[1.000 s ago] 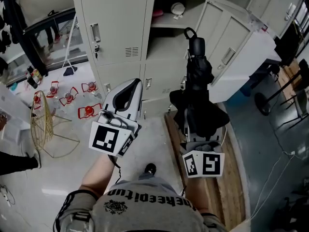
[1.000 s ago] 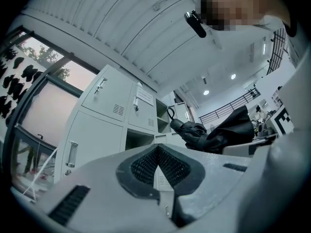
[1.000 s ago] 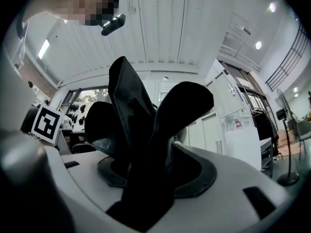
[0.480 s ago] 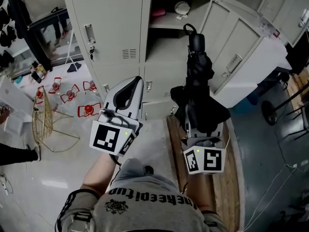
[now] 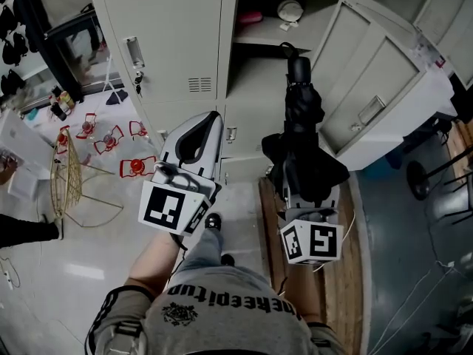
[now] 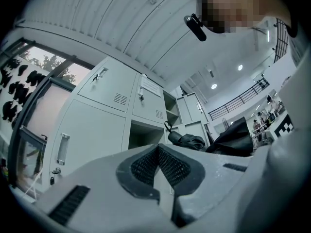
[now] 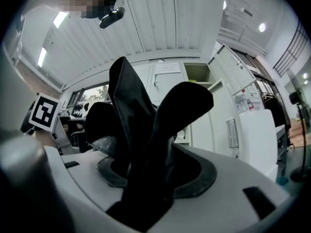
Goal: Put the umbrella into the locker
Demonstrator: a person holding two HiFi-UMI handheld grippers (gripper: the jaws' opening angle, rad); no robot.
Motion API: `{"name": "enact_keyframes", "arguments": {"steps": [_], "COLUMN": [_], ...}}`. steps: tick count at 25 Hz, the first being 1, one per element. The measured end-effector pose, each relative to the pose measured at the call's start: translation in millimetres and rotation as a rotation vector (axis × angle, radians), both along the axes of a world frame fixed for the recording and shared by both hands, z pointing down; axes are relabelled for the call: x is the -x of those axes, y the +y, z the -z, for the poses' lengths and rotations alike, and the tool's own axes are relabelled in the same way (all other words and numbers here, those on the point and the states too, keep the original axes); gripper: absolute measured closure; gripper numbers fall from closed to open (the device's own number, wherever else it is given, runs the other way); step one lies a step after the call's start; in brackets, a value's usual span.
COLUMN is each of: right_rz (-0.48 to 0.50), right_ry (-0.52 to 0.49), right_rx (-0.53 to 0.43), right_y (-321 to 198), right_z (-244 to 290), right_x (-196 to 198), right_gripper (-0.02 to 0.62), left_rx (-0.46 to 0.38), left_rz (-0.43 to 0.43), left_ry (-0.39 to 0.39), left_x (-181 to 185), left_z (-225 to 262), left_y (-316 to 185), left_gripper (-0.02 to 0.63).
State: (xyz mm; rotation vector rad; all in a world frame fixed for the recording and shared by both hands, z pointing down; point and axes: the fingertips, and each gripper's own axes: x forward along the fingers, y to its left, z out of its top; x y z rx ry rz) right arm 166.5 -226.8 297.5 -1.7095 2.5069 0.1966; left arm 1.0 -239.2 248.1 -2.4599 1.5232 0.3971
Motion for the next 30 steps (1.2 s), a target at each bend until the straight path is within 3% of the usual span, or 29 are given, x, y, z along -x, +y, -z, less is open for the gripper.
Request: {"name": "enact_keyframes", "arguments": {"steps": [17,30], "right_rz": [-0.04,-0.059], "right_ry": [0.04,0.107], "right_rx": [0.244,0.419], "right_y": [-119,-190], "right_z": [-73,-103], "right_x": [12,15], "right_gripper": [0.376,0.377], "left_rx": [0.046,0.075], "left_rz": [-0.009,-0.016], "left_ry": [0.001,-0.004], "left_x": [18,24], "left_z": [-18,-32], "left_y": [-104,-145], "left_gripper": [0.603,0.603]}}
